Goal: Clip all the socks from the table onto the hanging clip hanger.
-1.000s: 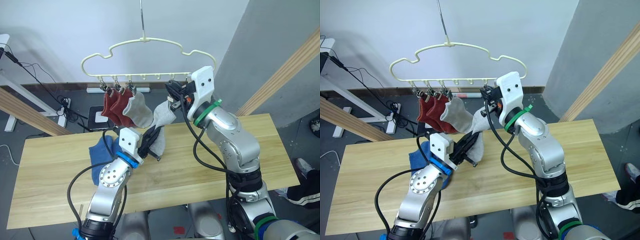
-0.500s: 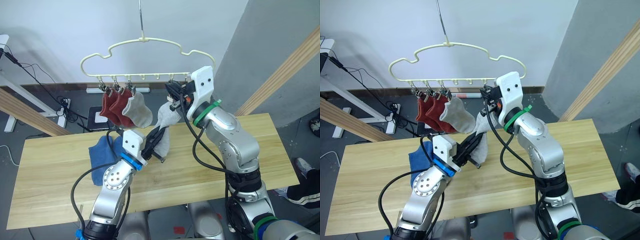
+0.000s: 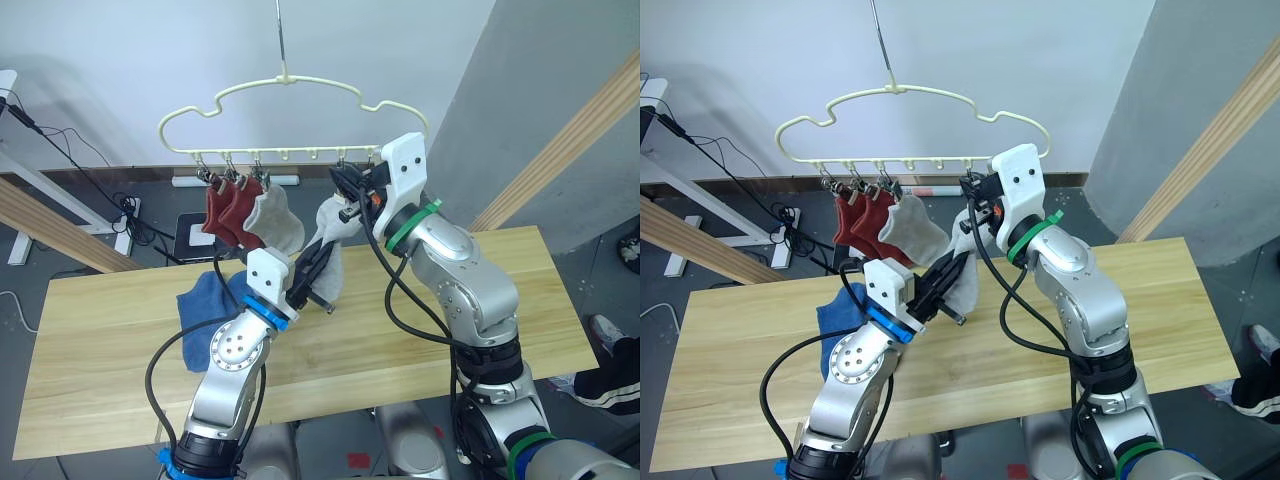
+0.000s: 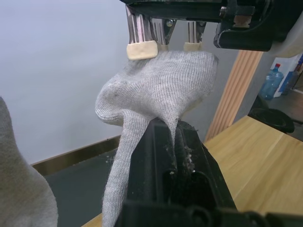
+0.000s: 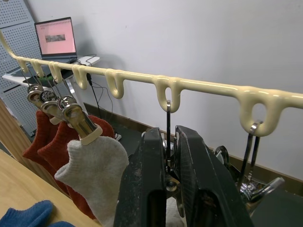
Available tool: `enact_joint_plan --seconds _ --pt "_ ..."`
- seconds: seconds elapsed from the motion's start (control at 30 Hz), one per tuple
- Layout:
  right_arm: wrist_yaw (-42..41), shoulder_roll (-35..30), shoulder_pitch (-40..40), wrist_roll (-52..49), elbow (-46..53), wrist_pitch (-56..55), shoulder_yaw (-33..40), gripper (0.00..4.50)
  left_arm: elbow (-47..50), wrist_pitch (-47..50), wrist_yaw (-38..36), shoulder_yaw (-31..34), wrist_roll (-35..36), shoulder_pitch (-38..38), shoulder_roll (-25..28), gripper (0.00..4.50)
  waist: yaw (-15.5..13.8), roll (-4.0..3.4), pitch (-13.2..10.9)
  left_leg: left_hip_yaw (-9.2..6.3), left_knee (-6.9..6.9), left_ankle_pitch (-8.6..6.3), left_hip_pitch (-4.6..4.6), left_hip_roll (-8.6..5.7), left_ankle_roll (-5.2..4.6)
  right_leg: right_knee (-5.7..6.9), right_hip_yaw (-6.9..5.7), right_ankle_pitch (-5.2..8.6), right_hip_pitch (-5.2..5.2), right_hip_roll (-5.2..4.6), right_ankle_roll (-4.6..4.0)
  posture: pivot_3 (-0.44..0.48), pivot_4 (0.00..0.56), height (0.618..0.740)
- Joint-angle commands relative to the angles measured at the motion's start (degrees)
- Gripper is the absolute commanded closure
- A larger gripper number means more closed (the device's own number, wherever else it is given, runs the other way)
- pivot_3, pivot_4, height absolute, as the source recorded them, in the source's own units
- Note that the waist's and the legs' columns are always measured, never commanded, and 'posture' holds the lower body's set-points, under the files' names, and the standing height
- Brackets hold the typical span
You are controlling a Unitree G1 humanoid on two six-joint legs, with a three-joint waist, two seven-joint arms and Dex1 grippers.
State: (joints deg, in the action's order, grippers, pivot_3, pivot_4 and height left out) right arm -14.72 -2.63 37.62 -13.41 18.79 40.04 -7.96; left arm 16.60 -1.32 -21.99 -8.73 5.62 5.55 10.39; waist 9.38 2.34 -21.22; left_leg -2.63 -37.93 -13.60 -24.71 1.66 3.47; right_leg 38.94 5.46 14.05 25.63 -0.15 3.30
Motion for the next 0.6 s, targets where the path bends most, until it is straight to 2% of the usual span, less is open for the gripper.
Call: enact_joint_plan --seconds 0.03,0.47,0.5,0.6 --pt "0.25 0.39 0.45 -0.73 2.2 0.18 0.17 4.42 3.13 -0.63 0.63 -0.74 -0.71 0.26 -0.38 4.5 0.0 0.0 0.0 0.0 0.0 0.0 0.0 0.0 0.0 0.0 0.0 0.0 0.0 0.0 0.0 -0.238 0.346 0.74" --pt "1.2 1.26 0.4 -1.61 2.76 1.58 0.65 4.42 2.41 -0.66 1.97 -0.71 -2.23 1.32 -1.17 4.5 0.01 0.0 0.0 -0.02 0.0 0.0 0.0 -0.01 0.0 -0.01 -0.01 0.0 -0.01 0.0 0.0 -0.237 0.342 0.74" --pt "1.44 1.4 0.44 -1.82 2.87 1.79 0.86 3.7 2.38 -0.65 1.98 -0.69 -2.28 1.35 -1.16 4.5 0.01 0.0 0.0 -0.02 0.0 0.0 0.0 -0.01 0.0 0.0 -0.02 0.0 -0.01 0.0 0.0 -0.237 0.342 0.74" --pt "1.48 1.3 0.74 -2.22 2.98 2.43 0.93 2.67 2.23 -0.57 2.05 -0.53 -2.32 1.44 -1.21 4.5 0.01 0.0 0.0 -0.02 0.0 0.0 0.0 -0.01 0.0 0.0 -0.02 0.0 -0.01 0.0 0.0 -0.238 0.341 0.74"
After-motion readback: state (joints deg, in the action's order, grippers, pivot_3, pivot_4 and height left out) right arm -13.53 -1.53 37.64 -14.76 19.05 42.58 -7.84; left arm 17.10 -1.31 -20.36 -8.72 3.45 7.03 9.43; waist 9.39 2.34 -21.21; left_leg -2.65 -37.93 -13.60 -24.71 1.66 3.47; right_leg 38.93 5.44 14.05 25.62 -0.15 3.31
